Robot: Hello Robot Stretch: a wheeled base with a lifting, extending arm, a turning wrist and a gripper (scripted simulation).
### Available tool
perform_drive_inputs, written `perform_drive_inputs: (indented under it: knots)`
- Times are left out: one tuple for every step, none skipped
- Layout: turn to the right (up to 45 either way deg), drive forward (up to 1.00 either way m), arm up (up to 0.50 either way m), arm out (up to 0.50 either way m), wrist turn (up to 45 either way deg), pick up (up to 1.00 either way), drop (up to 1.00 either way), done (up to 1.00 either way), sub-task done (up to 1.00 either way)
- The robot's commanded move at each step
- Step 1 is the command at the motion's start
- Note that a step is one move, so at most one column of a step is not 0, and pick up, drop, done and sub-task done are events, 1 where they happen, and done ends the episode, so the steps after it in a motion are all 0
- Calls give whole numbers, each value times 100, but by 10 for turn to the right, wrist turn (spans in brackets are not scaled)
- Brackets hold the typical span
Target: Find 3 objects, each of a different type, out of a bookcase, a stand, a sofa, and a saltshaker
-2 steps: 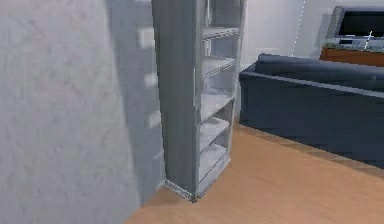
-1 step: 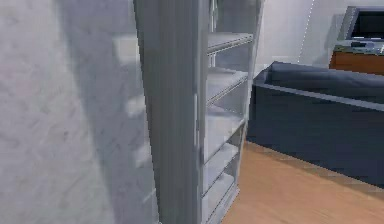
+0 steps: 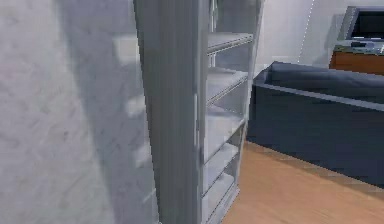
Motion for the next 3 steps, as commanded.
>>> perform_drive_inputs:
  knots:
    - [450,0,0,0,0,0,0,0,0]
    - [0,75,0,0,0,0,0,0,0]
    - [450,0,0,0,0,0,0,0,0]
